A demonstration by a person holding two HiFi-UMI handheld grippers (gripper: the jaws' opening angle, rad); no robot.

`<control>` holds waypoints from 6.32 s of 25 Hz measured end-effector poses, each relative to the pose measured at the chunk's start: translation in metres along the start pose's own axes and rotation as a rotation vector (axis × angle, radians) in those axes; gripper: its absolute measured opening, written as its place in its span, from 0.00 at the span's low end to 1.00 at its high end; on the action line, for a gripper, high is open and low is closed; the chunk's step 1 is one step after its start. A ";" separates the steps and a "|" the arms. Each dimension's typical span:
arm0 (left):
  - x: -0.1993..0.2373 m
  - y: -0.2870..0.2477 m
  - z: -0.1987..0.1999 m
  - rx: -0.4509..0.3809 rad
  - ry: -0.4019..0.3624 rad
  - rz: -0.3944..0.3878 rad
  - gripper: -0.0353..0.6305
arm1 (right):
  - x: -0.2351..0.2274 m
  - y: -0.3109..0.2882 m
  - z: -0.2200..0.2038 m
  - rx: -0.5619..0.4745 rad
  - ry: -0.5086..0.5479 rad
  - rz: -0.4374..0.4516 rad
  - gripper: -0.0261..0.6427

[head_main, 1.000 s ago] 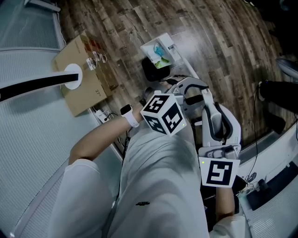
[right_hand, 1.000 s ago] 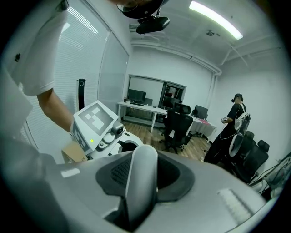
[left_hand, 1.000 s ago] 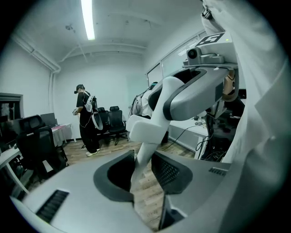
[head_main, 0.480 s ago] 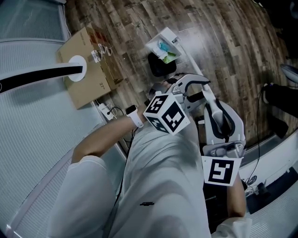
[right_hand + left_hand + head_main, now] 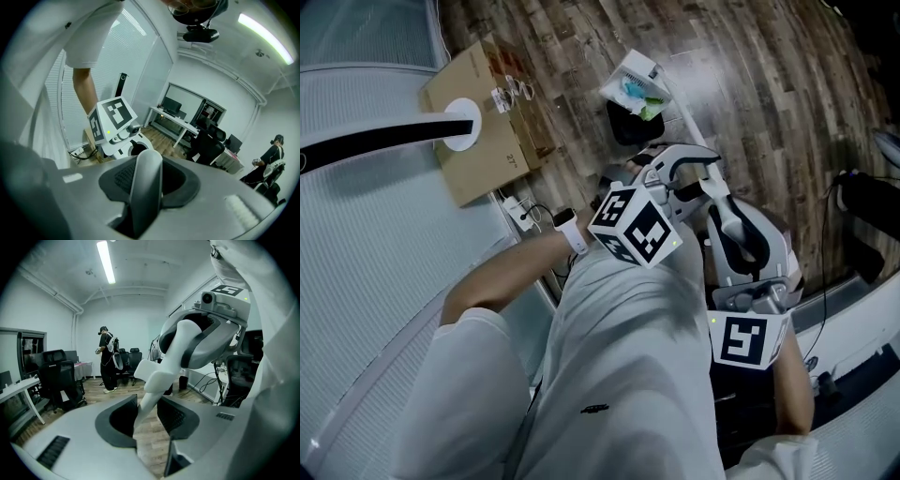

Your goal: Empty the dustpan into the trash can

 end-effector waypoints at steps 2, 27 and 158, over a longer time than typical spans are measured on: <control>-0.002 0.002 -0.004 0.010 0.003 0.014 0.25 | 0.003 -0.002 -0.001 -0.015 0.043 0.029 0.21; -0.010 0.003 -0.009 0.070 0.005 0.077 0.26 | 0.013 0.002 -0.021 -0.107 0.229 0.121 0.22; -0.002 -0.069 0.077 0.071 0.274 0.024 0.06 | -0.091 0.164 -0.230 0.377 -1.019 -0.922 0.19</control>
Point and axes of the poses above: the fingertips, and each gripper's own axes: y backward along the fingers, x to its left, z out of its top, the point moved 9 cm from there along y, backward along the fingers, and after that the axes turned 3 degrees about -x, right-handed, at the moved point
